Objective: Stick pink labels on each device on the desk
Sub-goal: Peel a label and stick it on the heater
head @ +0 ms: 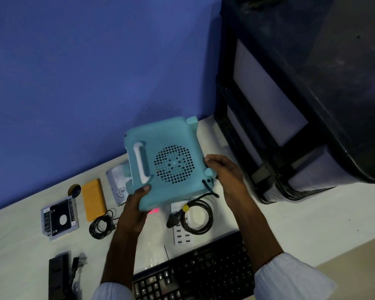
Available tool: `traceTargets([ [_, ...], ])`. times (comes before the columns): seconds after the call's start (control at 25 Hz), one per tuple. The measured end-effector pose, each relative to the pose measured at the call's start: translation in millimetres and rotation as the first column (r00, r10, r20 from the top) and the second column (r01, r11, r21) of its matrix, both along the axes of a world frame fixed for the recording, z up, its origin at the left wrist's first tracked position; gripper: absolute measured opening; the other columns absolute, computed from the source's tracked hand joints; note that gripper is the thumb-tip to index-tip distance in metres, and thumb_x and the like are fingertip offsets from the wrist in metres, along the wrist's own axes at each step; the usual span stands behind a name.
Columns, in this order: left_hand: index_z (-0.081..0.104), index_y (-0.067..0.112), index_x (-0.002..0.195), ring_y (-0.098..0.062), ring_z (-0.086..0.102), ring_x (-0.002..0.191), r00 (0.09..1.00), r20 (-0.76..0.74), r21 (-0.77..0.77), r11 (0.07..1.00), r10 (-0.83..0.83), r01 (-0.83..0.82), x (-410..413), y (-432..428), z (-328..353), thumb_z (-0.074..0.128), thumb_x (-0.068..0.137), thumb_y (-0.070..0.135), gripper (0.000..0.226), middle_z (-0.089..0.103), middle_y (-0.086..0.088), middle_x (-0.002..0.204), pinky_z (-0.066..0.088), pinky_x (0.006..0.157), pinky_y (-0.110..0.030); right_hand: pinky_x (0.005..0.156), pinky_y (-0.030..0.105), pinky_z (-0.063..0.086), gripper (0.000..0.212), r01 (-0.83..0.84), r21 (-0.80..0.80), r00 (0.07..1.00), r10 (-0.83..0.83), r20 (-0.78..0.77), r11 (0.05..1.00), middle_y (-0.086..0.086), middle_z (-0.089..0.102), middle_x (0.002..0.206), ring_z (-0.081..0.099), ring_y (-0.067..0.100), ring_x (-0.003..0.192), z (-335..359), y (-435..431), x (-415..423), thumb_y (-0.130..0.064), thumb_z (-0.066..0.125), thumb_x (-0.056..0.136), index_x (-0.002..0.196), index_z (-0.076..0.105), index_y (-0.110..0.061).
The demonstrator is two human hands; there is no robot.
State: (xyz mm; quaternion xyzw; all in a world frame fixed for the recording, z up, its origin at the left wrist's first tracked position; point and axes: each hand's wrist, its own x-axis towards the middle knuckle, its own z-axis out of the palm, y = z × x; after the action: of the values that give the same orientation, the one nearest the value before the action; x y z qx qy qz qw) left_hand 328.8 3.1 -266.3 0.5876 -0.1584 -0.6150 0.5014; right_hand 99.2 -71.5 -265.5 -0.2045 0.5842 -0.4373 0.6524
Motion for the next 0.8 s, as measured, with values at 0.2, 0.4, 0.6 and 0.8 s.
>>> traceTargets([
  [0.2, 0.066, 0.022, 0.114, -0.021, 0.071, 0.095, 0.948, 0.307, 0.018, 0.995, 0.088, -0.098, -41, -18, 20, 0.089, 0.051, 0.028, 0.067, 0.074, -0.002, 0.106, 0.059, 0.07, -0.031, 0.073, 0.018, 0.049, 0.043, 0.096, 0.052, 0.994, -0.093, -0.053, 0.994, 0.001, 0.068, 0.105, 0.063, 0.009, 0.086, -31, 18, 5, -0.021, 0.08, 0.082, 0.12, 0.06, -0.014],
  [0.4, 0.063, 0.032, 0.109, -0.011, 0.069, 0.094, 0.794, 0.605, 0.056, 0.991, 0.064, -0.122, -68, -32, 26, 0.09, 0.045, 0.051, 0.071, 0.071, 0.014, 0.103, 0.057, 0.087, -0.04, 0.068, 0.009, 0.051, 0.052, 0.092, 0.104, 0.993, -0.084, -0.083, 0.99, 0.012, 0.067, 0.118, 0.065, 0.013, 0.09, -55, 22, 0, -0.018, 0.078, 0.084, 0.13, 0.055, -0.012],
  [0.6, 0.047, 0.038, 0.121, -0.014, 0.064, 0.103, 0.584, 0.809, 0.064, 0.997, -0.07, 0.032, -105, -37, 47, 0.077, 0.047, 0.071, 0.086, 0.065, 0.018, 0.111, 0.052, 0.092, -0.035, 0.099, 0.035, 0.054, 0.056, 0.126, 0.199, 0.992, -0.122, -0.034, 0.972, 0.009, 0.063, 0.123, 0.065, 0.023, 0.11, -75, 22, -12, -0.03, 0.078, 0.084, 0.134, 0.056, -0.018],
  [0.8, 0.037, 0.032, 0.128, -0.022, 0.065, 0.106, 0.518, 0.841, 0.097, 0.986, -0.154, 0.136, -132, -47, 56, 0.066, 0.048, 0.08, 0.097, 0.066, 0.009, 0.118, 0.046, 0.085, -0.029, 0.096, 0.036, 0.055, 0.058, 0.2, 0.209, 0.98, -0.2, -0.023, 0.957, 0.012, 0.061, 0.132, 0.065, 0.025, 0.113, -86, 20, -19, -0.032, 0.074, 0.087, 0.139, 0.052, -0.018],
])
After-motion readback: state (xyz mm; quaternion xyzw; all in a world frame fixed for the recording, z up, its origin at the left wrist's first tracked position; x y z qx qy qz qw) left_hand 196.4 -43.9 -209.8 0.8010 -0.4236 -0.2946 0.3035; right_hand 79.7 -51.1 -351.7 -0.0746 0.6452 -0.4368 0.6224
